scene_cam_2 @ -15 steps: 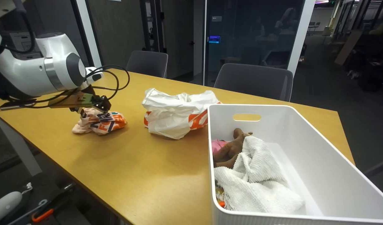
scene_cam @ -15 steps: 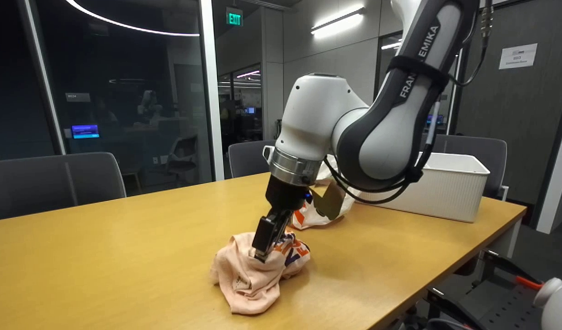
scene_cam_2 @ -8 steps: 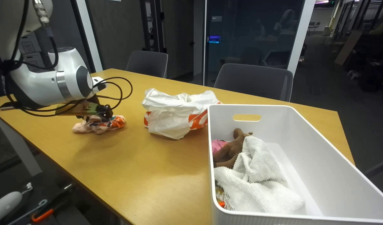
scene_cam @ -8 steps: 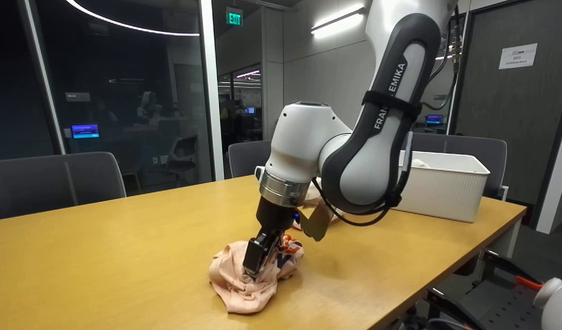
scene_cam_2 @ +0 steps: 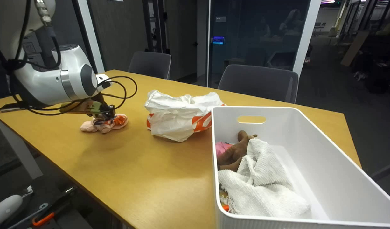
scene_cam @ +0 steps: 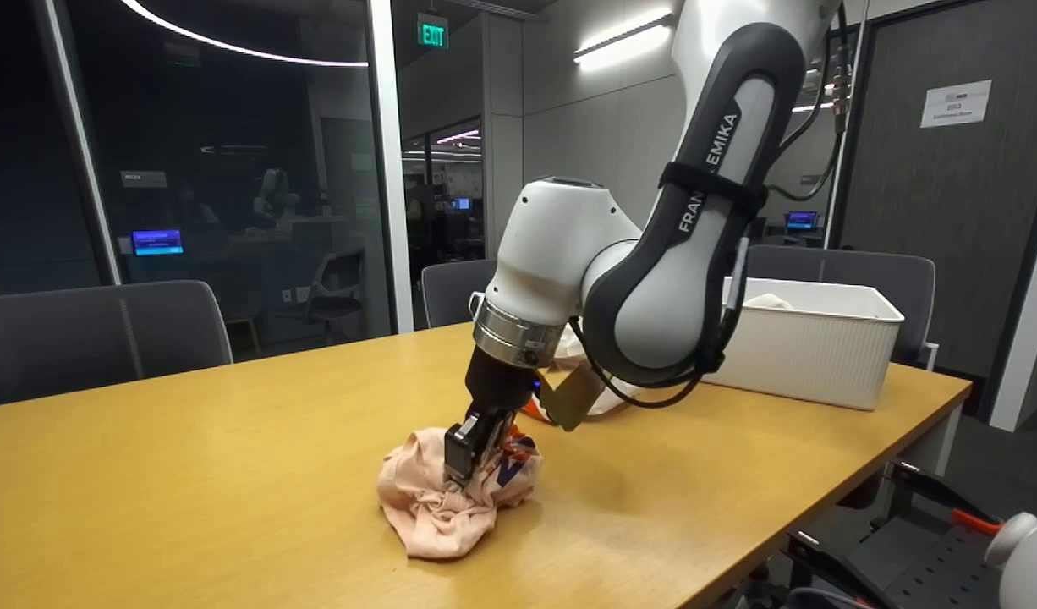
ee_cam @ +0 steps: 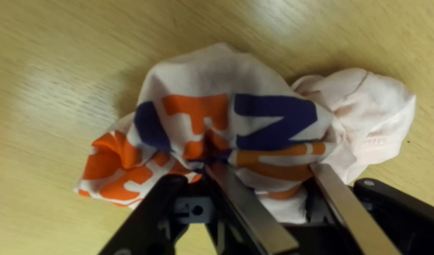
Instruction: Pick up the cloth in the bag and put it the box and pick up the cloth on the table and put it in the bag
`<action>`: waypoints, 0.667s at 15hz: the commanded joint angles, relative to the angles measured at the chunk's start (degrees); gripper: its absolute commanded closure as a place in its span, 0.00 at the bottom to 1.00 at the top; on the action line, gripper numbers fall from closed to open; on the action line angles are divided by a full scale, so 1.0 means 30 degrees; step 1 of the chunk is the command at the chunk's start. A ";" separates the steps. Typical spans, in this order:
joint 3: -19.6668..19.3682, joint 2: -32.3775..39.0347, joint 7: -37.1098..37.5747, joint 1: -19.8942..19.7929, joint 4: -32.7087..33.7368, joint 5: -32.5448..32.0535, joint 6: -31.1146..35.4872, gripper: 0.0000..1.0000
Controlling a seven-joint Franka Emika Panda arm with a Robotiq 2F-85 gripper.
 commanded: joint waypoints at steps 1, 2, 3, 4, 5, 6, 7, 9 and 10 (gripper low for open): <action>-0.1596 -0.0741 0.0725 0.1089 0.0067 -0.0276 0.0555 0.97; -0.2223 -0.1043 0.0836 0.1502 0.0155 -0.0386 0.0526 0.96; -0.3144 -0.1491 0.0934 0.2112 0.0328 -0.0584 0.0440 0.95; -0.4255 -0.1918 0.1028 0.2846 0.0583 -0.0836 0.0308 0.96; -0.5501 -0.2297 0.1223 0.3688 0.0872 -0.1077 0.0247 0.95; -0.6923 -0.2798 0.1483 0.4602 0.1207 -0.1384 0.0157 0.95; -0.8305 -0.3234 0.1817 0.5484 0.1587 -0.1811 -0.0026 0.95; -1.1330 -0.3906 0.2806 0.7338 0.2498 -0.3049 -0.0369 0.95; -1.2793 -0.4191 0.3451 0.8132 0.2998 -0.3790 -0.0608 0.95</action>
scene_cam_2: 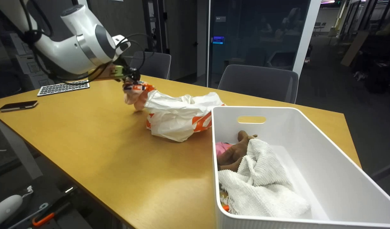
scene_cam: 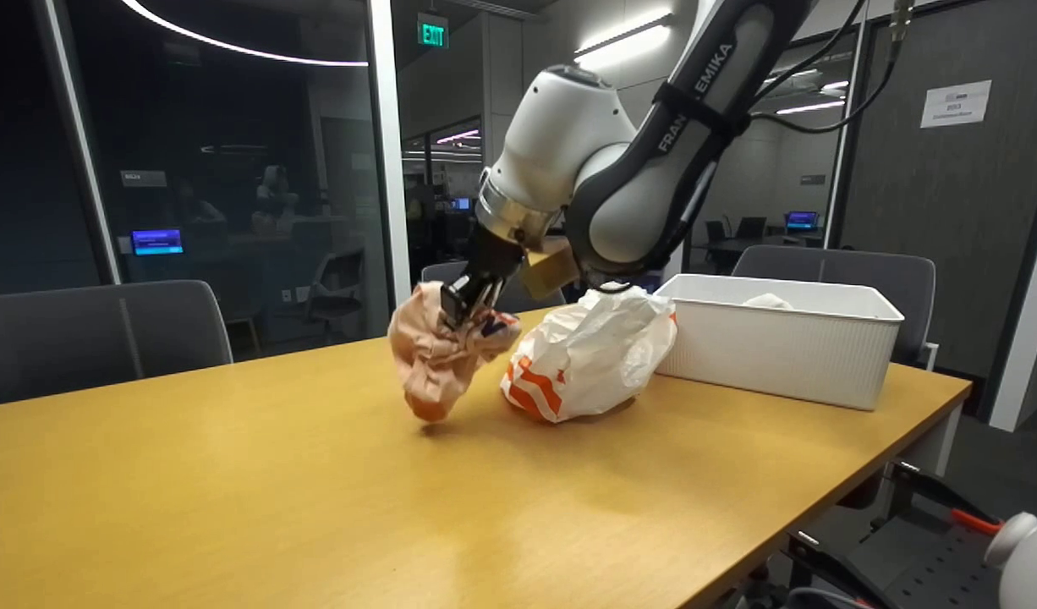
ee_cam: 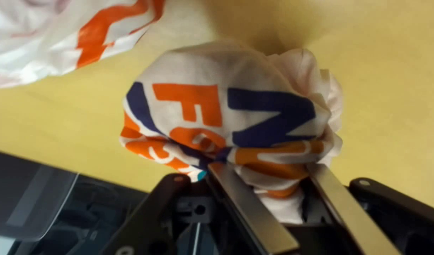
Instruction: Pick up the cloth in the bag and put it the box and pick up the cloth on the table and put it in the bag
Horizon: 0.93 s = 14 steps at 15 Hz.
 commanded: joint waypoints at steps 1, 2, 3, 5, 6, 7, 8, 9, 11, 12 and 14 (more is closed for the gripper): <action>-0.5282 -0.1291 0.2746 0.3313 0.1601 -0.2867 -0.0864 0.95; -0.6805 -0.1299 0.3758 0.4098 0.2111 -0.3962 -0.1004 0.95; -0.8297 -0.1342 0.4855 0.4872 0.2548 -0.5237 -0.1258 0.95; -1.1226 -0.1333 0.7639 0.6552 0.3201 -0.8122 -0.2072 0.95; -1.2533 -0.1441 0.9121 0.7418 0.3332 -0.9632 -0.2725 0.95; -1.3694 -0.1552 1.0520 0.8324 0.3413 -1.1007 -0.3614 0.95; -1.4710 -0.1828 1.1997 0.9288 0.3309 -1.2488 -0.4790 0.95; -1.5264 -0.2564 1.3225 1.0242 0.2712 -1.3873 -0.6391 0.95; -1.5947 -0.4089 1.4364 1.2069 0.1506 -1.5341 -0.9566 0.95; -1.6087 -0.4793 1.4607 1.2856 0.1013 -1.5476 -1.1116 0.95; -1.5762 -0.6441 1.4371 1.4045 0.0032 -1.4783 -1.4295 0.95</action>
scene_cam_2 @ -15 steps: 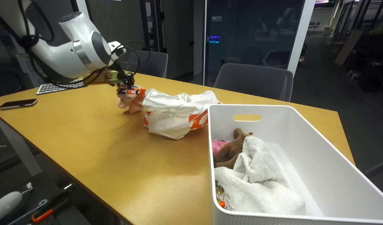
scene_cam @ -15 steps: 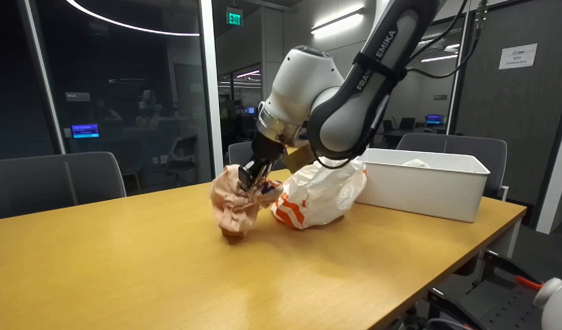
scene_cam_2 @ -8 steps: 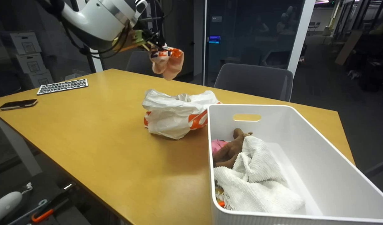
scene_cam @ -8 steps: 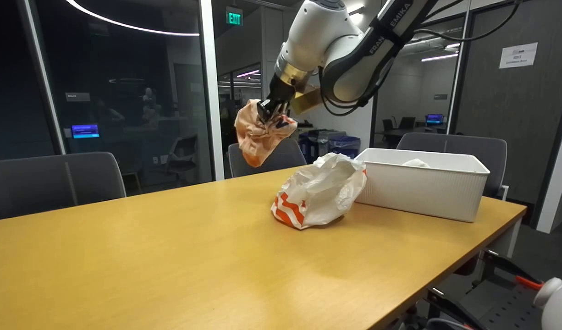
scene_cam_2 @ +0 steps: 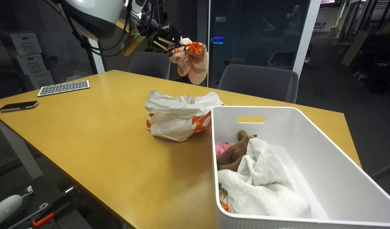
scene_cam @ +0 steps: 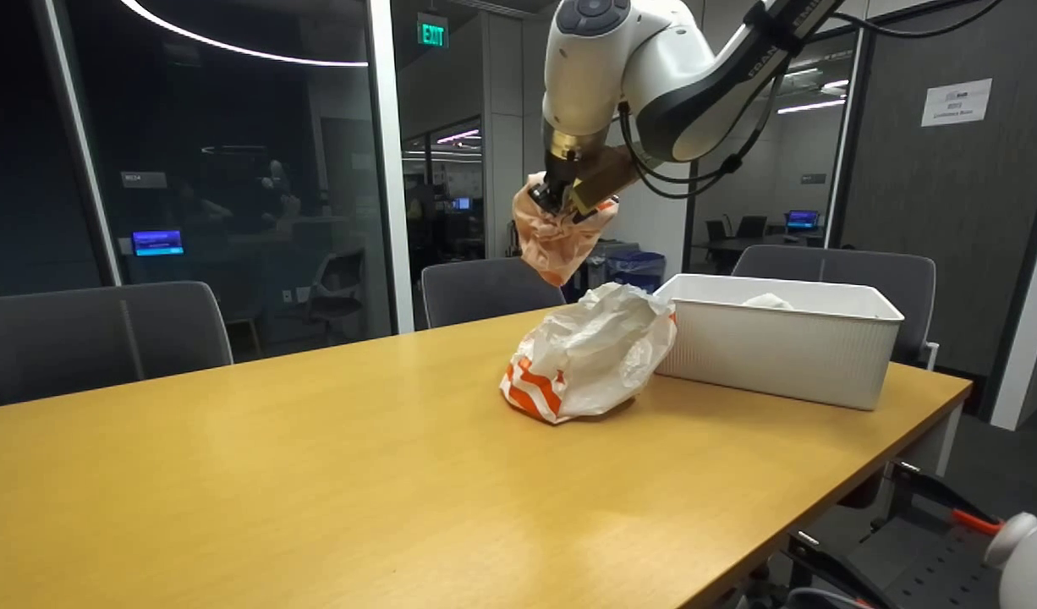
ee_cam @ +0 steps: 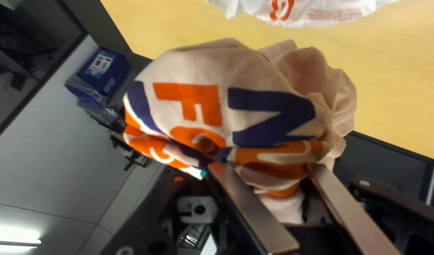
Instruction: Pick up the cloth in the bag and put it the box and pick up the cloth on the table and put it in the bag
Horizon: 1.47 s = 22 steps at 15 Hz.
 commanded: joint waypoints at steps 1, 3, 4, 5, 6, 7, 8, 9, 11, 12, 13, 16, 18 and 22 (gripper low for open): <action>0.0219 -0.3911 0.0236 0.2408 -0.1832 -0.0302 -0.5204 0.95; 0.4719 -0.5117 0.0413 -0.1008 -0.2583 -0.0194 -0.7361 0.95; 0.6230 -0.5451 0.0379 -0.2234 -0.3188 0.0165 -0.7689 0.95; 0.7716 -0.6159 0.0518 -0.3735 -0.4177 0.0061 -0.7887 0.95; 0.9187 -0.6370 0.0353 -0.5278 -0.4824 0.0536 -0.7728 0.95; 1.0393 -0.6544 0.0254 -0.6620 -0.5466 0.0960 -0.7509 0.95; 1.1633 -0.6779 0.0094 -0.8065 -0.6116 0.1462 -0.7208 0.95; 1.2894 -0.6934 -0.0052 -0.9529 -0.6675 0.2024 -0.6900 0.95; 1.5189 -0.6971 -0.0403 -1.2390 -0.7674 0.2724 -0.5776 0.95; 1.6240 -0.6784 -0.0363 -1.3796 -0.8042 0.2638 -0.4727 0.95; 1.7182 -0.6383 -0.0216 -1.5051 -0.8187 0.2264 -0.3554 0.95; 2.0046 -0.5234 -0.0303 -1.8162 -0.7754 0.1485 -0.1229 0.95; 2.1677 -0.4536 -0.0620 -1.9821 -0.7045 0.0889 -0.0501 0.95; 2.3345 -0.3748 -0.0991 -2.1765 -0.6129 -0.0428 -0.0328 0.95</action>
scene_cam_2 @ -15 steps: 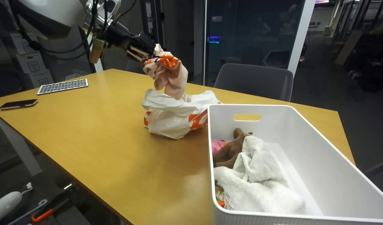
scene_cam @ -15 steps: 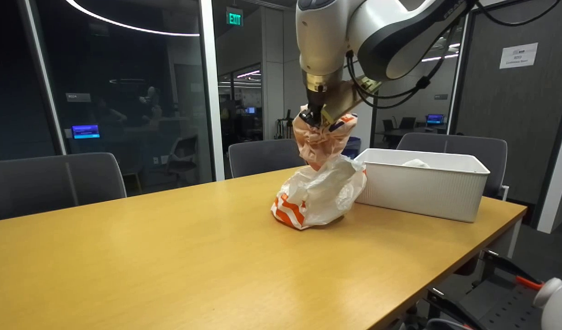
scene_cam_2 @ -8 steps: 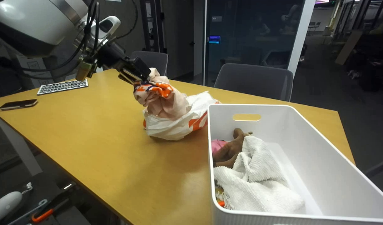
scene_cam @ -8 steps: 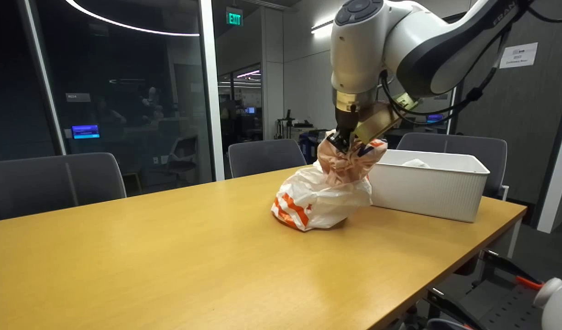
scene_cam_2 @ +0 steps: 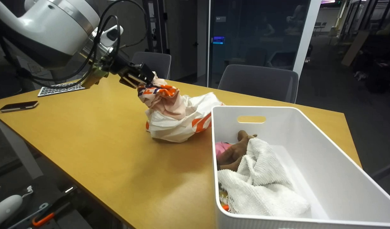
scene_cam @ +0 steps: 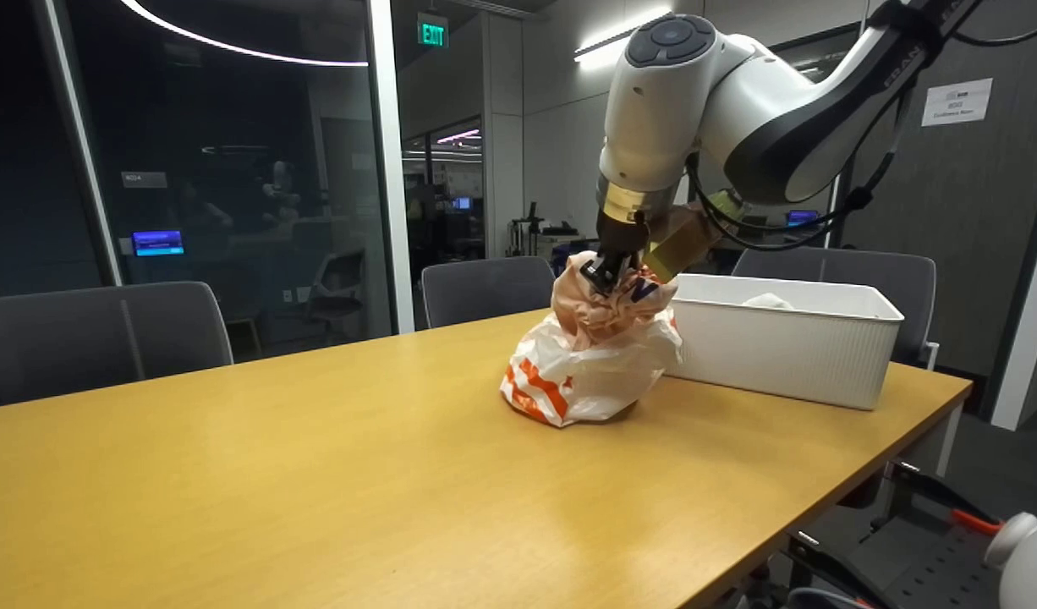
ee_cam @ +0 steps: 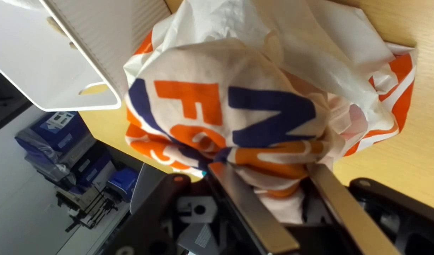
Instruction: Pick up the cloth in the bag and put it the box and pick up the cloth on the table and put it in the bag
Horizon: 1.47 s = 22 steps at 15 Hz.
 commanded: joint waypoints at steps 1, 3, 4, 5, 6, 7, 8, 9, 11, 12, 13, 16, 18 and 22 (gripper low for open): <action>0.1285 0.0912 -0.0666 -0.1846 0.1101 -0.1201 0.0451 0.95; 0.1473 0.1653 -0.0571 -0.2444 0.1189 -0.1739 0.0603 0.95; 0.1477 0.2100 -0.0492 -0.2712 0.1158 -0.1875 0.0765 0.95; 0.1473 0.2558 -0.0349 -0.2944 0.1179 -0.2251 0.0897 0.95; 0.1459 0.3048 -0.0179 -0.3136 0.1291 -0.2772 0.1048 0.95; 0.0877 0.3526 0.0049 -0.2716 0.1418 -0.3221 0.1195 0.95; 0.0866 0.3946 -0.0107 -0.2800 0.1515 -0.3359 0.1319 0.95; 0.0825 0.4322 -0.0468 -0.2821 0.1595 -0.3430 0.1570 0.95; 0.0831 0.5114 -0.1041 -0.2801 0.2058 -0.3970 0.1533 0.95; 0.0878 0.5438 -0.1406 -0.2796 0.2350 -0.3881 0.1650 0.95; 0.0939 0.5736 -0.1514 -0.2693 0.2864 -0.4314 0.1560 0.95; 0.0850 0.6481 -0.0834 -0.2466 0.4610 -0.6588 0.0930 0.95; 0.0738 0.6999 -0.0725 -0.2646 0.5457 -0.7272 0.0914 0.95; 0.0323 0.8241 -0.0074 -0.3085 0.6391 -0.8125 0.1592 0.95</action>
